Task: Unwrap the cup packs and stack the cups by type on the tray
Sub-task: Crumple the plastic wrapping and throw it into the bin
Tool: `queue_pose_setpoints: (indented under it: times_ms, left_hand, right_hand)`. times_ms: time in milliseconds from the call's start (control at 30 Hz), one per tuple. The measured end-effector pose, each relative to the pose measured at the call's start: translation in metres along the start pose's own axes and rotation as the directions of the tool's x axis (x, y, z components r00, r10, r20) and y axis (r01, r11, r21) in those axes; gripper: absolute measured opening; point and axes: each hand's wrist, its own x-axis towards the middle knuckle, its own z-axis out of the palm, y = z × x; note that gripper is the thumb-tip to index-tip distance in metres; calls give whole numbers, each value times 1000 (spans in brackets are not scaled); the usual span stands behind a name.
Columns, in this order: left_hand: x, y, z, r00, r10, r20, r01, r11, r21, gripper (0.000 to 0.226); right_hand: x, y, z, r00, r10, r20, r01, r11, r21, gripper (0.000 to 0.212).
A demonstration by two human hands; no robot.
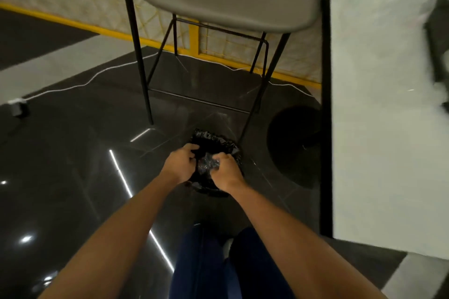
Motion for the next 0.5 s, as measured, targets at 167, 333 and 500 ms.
queue_pose_setpoints:
  times_ms: [167,333,500]
  left_hand:
    - [-59,63,-62,992,94,-84,-98,994,-49,39]
    - [-90,134,-110,974,183,-134,-196,977,-90,39]
    - [-97,197,-137,942,274,-192,-300,946,-124,37]
  right_hand:
    - [-72,-47,-67,996,-77,-37,79,995,55,41]
    - [-117,-85,-140,984,-116,-136,135,980,145,40]
    - [-139,-101,-203,949,-150,-278,207,960,190,40]
